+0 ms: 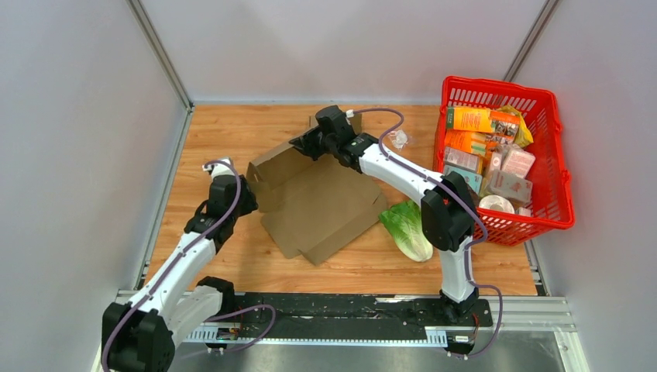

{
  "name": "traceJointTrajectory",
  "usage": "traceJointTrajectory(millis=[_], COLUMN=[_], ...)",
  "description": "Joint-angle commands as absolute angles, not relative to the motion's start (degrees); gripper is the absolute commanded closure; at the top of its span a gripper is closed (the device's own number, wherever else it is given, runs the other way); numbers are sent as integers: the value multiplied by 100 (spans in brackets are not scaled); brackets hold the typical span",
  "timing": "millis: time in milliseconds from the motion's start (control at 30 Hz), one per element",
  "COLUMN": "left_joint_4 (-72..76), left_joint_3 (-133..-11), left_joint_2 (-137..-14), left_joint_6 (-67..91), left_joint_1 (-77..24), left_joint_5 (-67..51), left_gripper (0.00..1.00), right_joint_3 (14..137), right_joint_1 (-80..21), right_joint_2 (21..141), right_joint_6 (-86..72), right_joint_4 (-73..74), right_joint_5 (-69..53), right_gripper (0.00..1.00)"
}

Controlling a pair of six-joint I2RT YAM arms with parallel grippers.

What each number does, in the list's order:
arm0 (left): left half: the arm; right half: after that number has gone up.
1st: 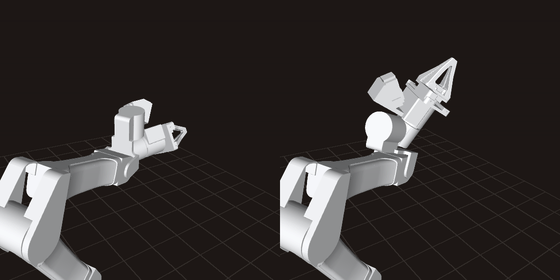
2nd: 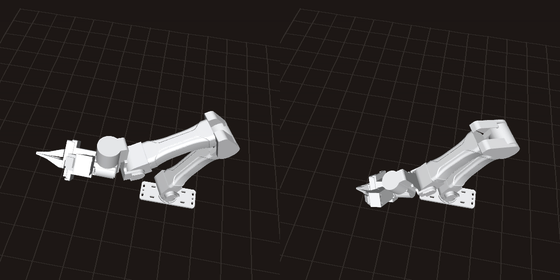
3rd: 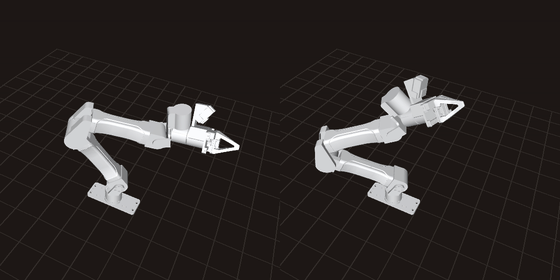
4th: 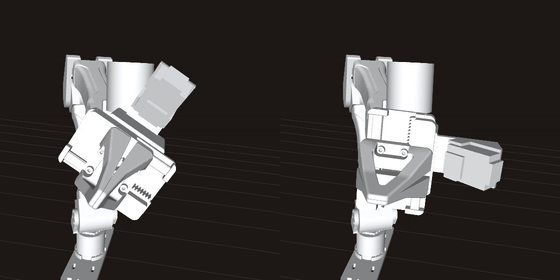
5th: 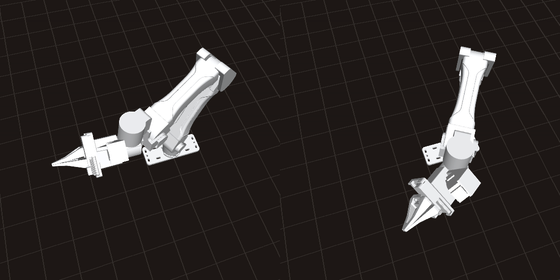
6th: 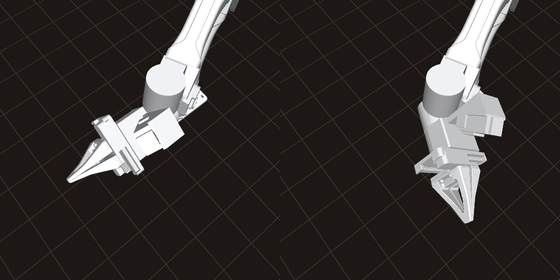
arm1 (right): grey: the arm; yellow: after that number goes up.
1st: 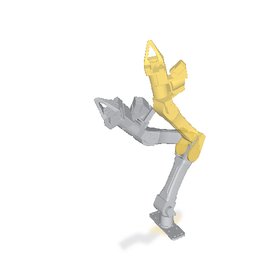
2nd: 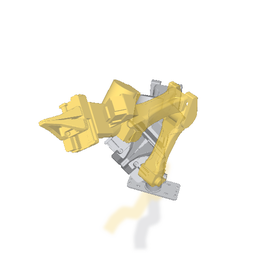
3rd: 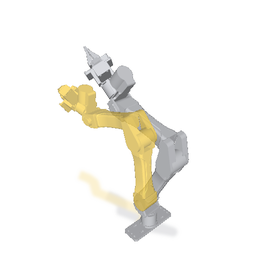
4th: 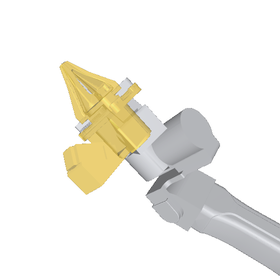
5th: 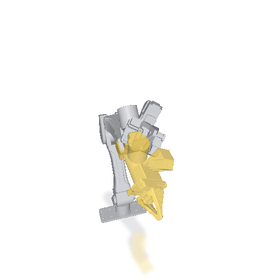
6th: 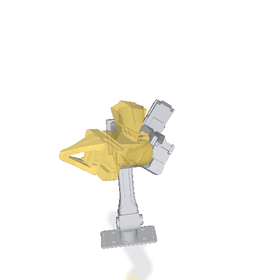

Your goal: Fold the paper box

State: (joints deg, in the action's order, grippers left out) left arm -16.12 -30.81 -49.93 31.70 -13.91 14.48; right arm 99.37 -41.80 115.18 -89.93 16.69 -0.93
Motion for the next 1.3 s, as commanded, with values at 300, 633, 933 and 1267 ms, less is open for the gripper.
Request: traceJointTrajectory(millis=[300,633,933,1267], left_joint_4=[-298,-694,8,1274], left_joint_3=[-3700,-2567,-2522,-2435], left_joint_2=[-5669,-4149,-4464,-5080], left_joint_6=[2900,3155,2857,2532], left_joint_1=[-1775,-1775,-1767,-1767], left_joint_5=[1142,1159,1451,1002], left_gripper=[59,55,52,53], right_joint_3=[9915,9563,9000,8736], right_joint_1=[-4219,-4148,-4157,-4289], right_joint_2=[11338,11197,11030,11267], right_joint_6=[-9026,-8069,-7471,-7313], right_joint_4=[1855,1354,923,492], right_joint_5=[-9,158,386,448], right_gripper=[97,92,89,96])
